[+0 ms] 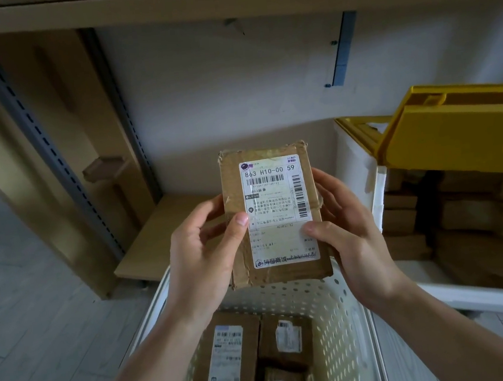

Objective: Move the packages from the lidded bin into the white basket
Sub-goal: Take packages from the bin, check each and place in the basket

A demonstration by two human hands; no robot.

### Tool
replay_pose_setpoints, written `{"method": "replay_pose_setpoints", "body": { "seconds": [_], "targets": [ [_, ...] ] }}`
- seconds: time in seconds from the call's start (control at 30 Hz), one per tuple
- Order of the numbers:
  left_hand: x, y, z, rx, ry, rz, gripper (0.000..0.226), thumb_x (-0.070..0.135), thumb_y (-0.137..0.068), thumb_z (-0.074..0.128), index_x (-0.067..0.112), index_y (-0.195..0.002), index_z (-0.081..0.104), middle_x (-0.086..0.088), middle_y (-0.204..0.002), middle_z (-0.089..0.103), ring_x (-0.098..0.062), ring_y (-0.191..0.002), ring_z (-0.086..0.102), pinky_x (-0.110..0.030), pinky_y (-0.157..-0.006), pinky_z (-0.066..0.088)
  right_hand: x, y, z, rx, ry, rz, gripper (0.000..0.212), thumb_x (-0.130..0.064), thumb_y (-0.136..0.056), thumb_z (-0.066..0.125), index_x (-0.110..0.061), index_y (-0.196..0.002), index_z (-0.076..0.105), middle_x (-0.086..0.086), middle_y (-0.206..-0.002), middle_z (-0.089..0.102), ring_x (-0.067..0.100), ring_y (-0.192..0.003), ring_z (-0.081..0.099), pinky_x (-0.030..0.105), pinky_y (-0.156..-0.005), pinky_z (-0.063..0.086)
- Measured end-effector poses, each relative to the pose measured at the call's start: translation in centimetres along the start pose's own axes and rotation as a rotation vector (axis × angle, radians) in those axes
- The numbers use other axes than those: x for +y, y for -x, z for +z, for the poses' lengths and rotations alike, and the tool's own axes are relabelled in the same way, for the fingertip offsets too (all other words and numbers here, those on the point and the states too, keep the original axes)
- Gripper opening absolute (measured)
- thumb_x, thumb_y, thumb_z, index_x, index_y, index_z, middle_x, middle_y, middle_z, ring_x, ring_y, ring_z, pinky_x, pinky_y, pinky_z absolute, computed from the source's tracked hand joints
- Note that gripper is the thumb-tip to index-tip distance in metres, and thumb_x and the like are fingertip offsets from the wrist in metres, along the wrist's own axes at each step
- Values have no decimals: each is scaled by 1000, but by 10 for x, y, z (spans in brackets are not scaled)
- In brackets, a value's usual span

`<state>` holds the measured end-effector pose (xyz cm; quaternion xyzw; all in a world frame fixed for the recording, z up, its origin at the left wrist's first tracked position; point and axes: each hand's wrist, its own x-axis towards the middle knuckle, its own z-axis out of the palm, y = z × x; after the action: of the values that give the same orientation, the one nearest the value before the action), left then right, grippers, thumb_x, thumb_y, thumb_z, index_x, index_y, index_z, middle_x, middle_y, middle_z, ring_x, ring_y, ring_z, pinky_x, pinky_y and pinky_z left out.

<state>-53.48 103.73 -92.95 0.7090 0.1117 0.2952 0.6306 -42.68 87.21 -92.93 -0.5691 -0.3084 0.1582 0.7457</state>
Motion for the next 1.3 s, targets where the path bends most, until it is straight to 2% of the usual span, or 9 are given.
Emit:
{"method": "replay_pose_setpoints", "body": {
  "seconds": [0.23,0.5,0.6,0.77,0.87,0.93,1.0,1.1,1.3],
  "targets": [
    [-1,4,0,-9,18,3,32,27,-90,67,23,-122,68,4,-115,77,-19,-109,73,-44,-84,63,1,5,-3,-4,4,7,66,-4,-82,60,-30,-142,49,-6,-137,64,20,-128,61,39,-90,60],
    [-3,10,-5,-33,-52,-5,42,34,-90,70,26,-130,62,9,-119,74,-14,-115,70,-40,-84,63,3,11,0,-4,88,36,68,-8,-80,65,-28,-143,48,-9,-133,66,15,-124,63,34,-87,60],
    [-10,18,-6,-56,-54,-112,48,31,-85,70,24,-132,61,9,-117,75,-12,-112,71,-41,-83,63,11,17,-1,-1,143,86,67,-10,-79,68,-27,-141,48,-10,-130,67,11,-122,64,31,-86,60],
    [-24,29,-7,-42,-63,-286,28,18,-92,70,27,-119,69,10,-108,77,-11,-102,74,-41,-82,64,32,26,-6,-22,192,237,62,-4,-88,72,-26,-140,48,-8,-124,70,11,-117,66,31,-84,61],
    [-38,35,-2,22,-106,-442,26,22,-92,72,30,-116,66,8,-107,76,-13,-99,74,-39,-82,63,48,28,-10,-75,277,336,56,-3,-92,69,-28,-138,50,-10,-112,74,9,-109,70,31,-82,61],
    [-49,38,1,26,-150,-581,42,24,-92,73,32,-129,55,7,-111,73,-15,-101,71,-41,-86,61,59,28,-13,-121,363,396,54,-6,-90,72,-32,-135,55,-14,-107,75,6,-105,71,29,-82,61],
    [-65,39,2,-3,-185,-701,69,23,-89,77,35,-144,37,5,-115,71,-21,-106,69,-51,-93,58,70,28,-17,-167,453,434,52,-8,-89,74,-42,-125,59,-19,-102,75,3,-102,70,24,-81,60],
    [-84,37,3,-77,-238,-842,93,22,-86,79,44,-153,17,-3,-125,67,-28,-103,70,-54,-87,61,90,29,-22,-194,504,542,56,-17,-91,73,-53,-129,54,-17,-108,72,4,-100,70,25,-84,59],
    [-117,42,18,-84,-161,-1089,59,18,-91,74,16,-138,38,-15,-110,71,-34,-91,74,-51,-75,64,127,35,-31,-285,681,670,61,-27,-97,67,-42,-150,42,-7,-133,63,14,-116,62,39,-104,52]
  ]
}}
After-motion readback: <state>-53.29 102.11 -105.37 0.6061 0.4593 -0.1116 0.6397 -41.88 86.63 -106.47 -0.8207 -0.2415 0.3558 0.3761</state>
